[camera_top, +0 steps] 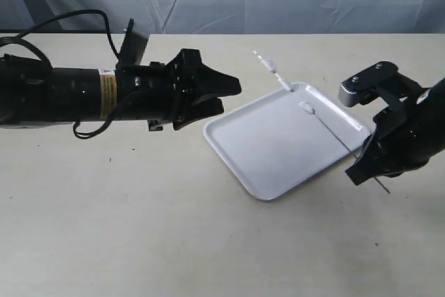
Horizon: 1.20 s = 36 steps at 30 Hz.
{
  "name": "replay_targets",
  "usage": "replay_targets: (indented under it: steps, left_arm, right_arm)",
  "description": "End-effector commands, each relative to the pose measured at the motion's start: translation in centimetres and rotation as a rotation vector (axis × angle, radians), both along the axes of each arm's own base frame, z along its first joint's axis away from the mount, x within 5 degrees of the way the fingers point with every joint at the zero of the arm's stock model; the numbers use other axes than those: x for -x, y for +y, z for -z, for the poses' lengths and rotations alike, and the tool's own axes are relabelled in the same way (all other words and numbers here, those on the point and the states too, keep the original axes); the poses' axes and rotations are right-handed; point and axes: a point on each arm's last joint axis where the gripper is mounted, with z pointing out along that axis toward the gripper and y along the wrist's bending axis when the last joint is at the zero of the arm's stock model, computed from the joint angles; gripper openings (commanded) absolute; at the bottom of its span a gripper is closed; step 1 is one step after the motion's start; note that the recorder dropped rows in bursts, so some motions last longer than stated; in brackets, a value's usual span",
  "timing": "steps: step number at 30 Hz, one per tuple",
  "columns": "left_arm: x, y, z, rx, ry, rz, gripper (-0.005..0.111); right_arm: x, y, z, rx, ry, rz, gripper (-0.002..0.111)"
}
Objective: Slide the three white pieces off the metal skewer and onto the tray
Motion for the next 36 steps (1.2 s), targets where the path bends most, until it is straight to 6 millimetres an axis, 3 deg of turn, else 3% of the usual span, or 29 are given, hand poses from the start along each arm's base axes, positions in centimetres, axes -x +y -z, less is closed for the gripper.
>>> replay_targets:
  steps: [1, 5, 15, 21, 28, 36]
  left_arm:
    - [-0.4, -1.3, -0.4, 0.069, 0.037, -0.139, 0.054]
    - [-0.1, -3.4, -0.7, 0.112, 0.049, -0.221, 0.054]
    - [-0.7, -9.8, -1.6, 0.203, 0.077, -0.186, 0.054]
    - [-1.9, -11.4, -2.8, 0.251, 0.053, -0.192, 0.054]
    - [-2.7, -11.9, -3.8, 0.187, 0.015, -0.206, 0.054]
    - [-3.0, -12.2, -2.1, 0.121, 0.014, -0.185, 0.054]
  right_arm:
    - [2.0, -1.3, -0.5, 0.042, -0.098, 0.123, -0.001]
    - [3.9, -1.7, -0.7, 0.026, -0.137, 0.138, -0.001]
    - [6.4, -2.3, -2.6, 0.008, -0.241, 0.144, -0.001]
    - [7.0, -2.3, -2.4, -0.008, -0.216, 0.154, -0.001]
    - [7.2, -2.2, -2.2, -0.006, -0.184, 0.147, -0.001]
    - [7.2, -2.1, -2.3, -0.026, -0.181, 0.158, -0.001]
